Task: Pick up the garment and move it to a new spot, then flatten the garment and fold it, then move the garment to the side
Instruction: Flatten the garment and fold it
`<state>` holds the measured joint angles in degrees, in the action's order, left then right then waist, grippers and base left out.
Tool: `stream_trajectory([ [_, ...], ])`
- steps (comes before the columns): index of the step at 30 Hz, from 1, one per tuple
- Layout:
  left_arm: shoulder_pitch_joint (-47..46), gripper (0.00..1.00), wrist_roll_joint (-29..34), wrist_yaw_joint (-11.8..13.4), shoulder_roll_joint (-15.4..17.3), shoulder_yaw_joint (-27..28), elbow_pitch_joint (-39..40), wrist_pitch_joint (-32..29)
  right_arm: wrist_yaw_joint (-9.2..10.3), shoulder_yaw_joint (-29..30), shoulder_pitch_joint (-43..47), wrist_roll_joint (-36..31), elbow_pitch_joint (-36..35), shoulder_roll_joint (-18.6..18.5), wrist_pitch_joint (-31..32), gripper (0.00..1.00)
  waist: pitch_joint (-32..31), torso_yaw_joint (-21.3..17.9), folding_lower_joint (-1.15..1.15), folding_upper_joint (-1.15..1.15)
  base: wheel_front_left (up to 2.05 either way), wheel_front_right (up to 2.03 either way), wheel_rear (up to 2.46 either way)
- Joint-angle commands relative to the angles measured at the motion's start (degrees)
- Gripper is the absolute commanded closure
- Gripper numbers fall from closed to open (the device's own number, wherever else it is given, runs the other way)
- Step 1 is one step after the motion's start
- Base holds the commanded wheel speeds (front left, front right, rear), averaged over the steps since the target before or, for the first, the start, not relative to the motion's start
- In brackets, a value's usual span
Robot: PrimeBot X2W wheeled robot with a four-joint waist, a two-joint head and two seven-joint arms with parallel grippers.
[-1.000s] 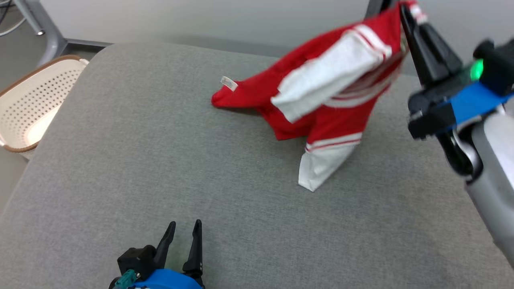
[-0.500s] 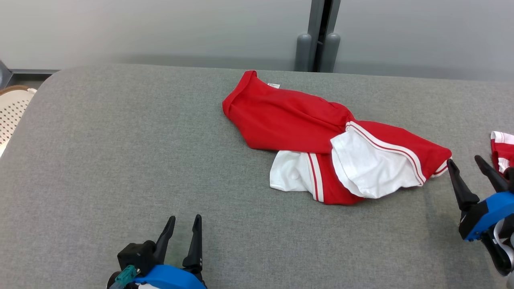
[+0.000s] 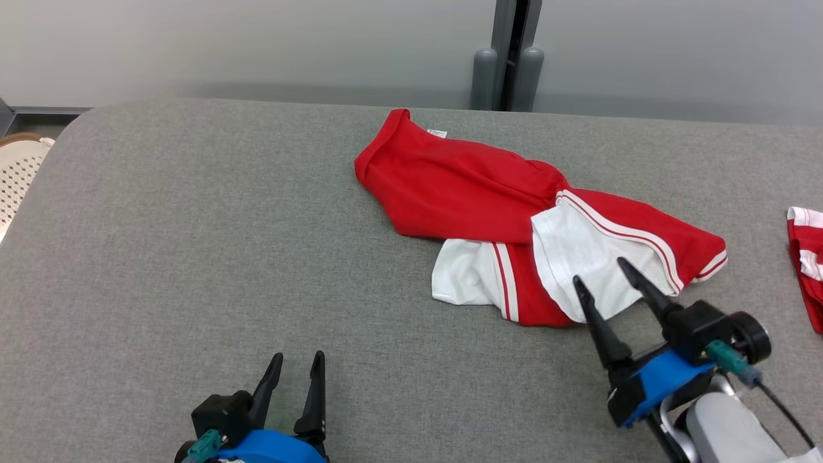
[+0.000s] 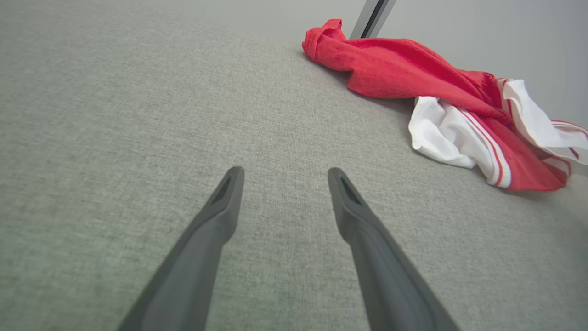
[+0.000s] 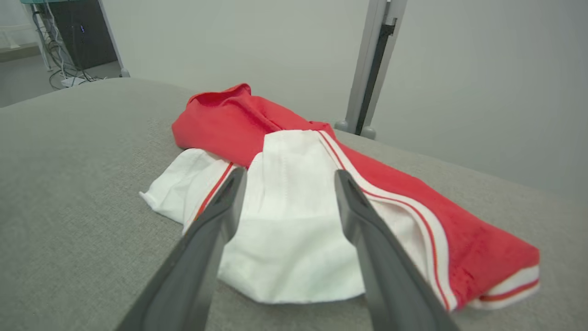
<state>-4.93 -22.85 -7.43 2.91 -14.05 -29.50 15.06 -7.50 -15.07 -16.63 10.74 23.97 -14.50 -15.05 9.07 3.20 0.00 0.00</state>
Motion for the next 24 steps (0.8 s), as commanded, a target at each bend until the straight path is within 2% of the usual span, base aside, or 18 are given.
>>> stream_trajectory([
  [1, -0.39, 0.0, -0.24, -0.08, 0.01, -0.14, 0.01, 0.15, 0.02, -0.14, 1.09, -0.56, -0.3, -0.11, -0.15, 0.0, 0.0, 0.03, 0.0, 0.0, 0.0, 0.0, 0.0],
  [7, -0.48, 0.0, -0.41, -0.08, 0.0, -0.11, -0.21, 0.16, 0.02, -3.25, 3.74, -5.77, -0.48, -0.05, -0.15, 0.0, 0.14, 0.23, 0.0, 0.0, 0.0, 0.0, 0.0],
  [15, -0.96, 0.0, -0.74, -0.08, 0.01, -0.34, -0.58, 0.15, 0.02, -0.21, 2.4, -13.55, 3.59, 2.43, -0.16, 0.0, 0.74, 0.63, 0.0, 0.0, 0.0, 0.0, 0.0],
  [16, -1.04, 0.0, -0.81, -0.08, 0.01, -0.37, -0.62, 0.15, 0.02, 0.14, 2.21, -14.16, 4.03, 2.91, -0.15, 0.04, 0.83, 0.73, 0.0, 0.0, 0.0, 0.0, 0.0],
  [17, -1.15, 0.0, -0.86, -0.08, 0.01, -0.4, -0.63, 0.15, 0.02, 0.49, 1.94, -14.65, 4.27, 3.28, -0.16, 0.59, 0.9, 0.84, 0.0, 0.0, 0.0, 0.0, 0.0],
  [18, -1.24, 0.0, -0.91, -0.08, 0.01, -0.43, -0.63, 0.15, 0.02, 0.87, 1.63, -14.98, 4.43, 3.57, -0.15, 1.0, 0.96, 0.94, 0.0, 0.0, 0.0, 0.0, 0.0],
  [21, -1.16, 0.0, -0.94, -0.08, 0.01, -0.23, -0.59, 0.15, 0.02, 2.03, 1.38, -15.63, 3.29, 4.1, -0.15, 1.0, 0.97, 1.05, 0.0, 0.0, 0.0, 0.0, 0.0],
  [24, -0.31, 0.0, -0.54, -0.08, -0.01, 0.77, -0.62, 0.16, 0.02, 3.5, 2.99, -14.94, -1.04, 3.32, -0.16, 1.0, 0.47, 0.08, 0.0, 0.0, 0.0, 0.0, 0.0],
])
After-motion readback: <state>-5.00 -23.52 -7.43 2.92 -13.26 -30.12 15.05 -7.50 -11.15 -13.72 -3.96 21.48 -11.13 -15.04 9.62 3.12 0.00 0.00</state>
